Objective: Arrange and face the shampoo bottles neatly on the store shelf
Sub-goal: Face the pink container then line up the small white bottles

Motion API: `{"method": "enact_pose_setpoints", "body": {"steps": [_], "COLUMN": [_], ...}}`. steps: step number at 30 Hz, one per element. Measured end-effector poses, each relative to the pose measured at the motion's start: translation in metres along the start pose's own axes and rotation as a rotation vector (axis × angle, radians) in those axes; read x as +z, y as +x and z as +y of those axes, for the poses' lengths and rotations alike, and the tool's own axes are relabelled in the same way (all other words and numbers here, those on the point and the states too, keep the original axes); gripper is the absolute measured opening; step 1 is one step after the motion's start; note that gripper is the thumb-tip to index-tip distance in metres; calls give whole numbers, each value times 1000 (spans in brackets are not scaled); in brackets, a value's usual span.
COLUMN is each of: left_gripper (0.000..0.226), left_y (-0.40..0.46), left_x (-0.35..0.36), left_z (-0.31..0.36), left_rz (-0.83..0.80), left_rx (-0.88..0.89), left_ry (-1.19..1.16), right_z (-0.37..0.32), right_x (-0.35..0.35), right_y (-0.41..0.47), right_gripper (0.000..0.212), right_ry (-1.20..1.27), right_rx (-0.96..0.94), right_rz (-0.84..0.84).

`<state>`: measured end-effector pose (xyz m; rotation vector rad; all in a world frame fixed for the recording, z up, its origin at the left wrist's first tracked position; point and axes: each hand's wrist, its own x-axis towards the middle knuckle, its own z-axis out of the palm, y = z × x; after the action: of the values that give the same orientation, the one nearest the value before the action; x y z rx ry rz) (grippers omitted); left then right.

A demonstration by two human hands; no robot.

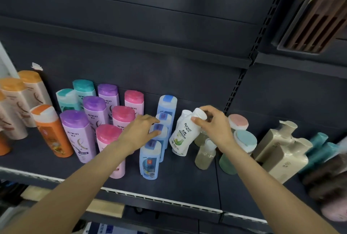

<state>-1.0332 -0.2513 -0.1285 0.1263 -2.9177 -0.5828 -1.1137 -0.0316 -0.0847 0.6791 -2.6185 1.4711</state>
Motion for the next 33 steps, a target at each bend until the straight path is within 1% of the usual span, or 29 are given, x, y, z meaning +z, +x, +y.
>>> {"method": "enact_pose_setpoints", "body": {"steps": [3,7,11,16,26,30,33], "left_gripper": [50,54,55,55,54,51,49], "left_y": [-2,-3,0,1,-1,0,4], "left_x": [-1,2,8,13,15,14,12], "left_z": [-3,-4,-5,-8,-8,-5,-1], "left_rz": [-77,-142,-198,-236,-229,-197,-133], "left_rx": [19,51,72,52,21,18,-9], "left_ry": [67,86,71,65,12,-5,-20], "right_z": [7,19,34,44,56,55,53], "right_x": [14,30,40,48,61,55,42], "right_y": [0,-2,-7,-12,-15,-12,-4], "right_gripper": [26,33,35,34,34,34,33], "right_ry": [-156,-227,-247,-225,-180,-168,-93], "right_rx": [-25,7,41,73,122,122,140], "right_rz": [-76,-156,-197,-230,-229,-284,-211]}}
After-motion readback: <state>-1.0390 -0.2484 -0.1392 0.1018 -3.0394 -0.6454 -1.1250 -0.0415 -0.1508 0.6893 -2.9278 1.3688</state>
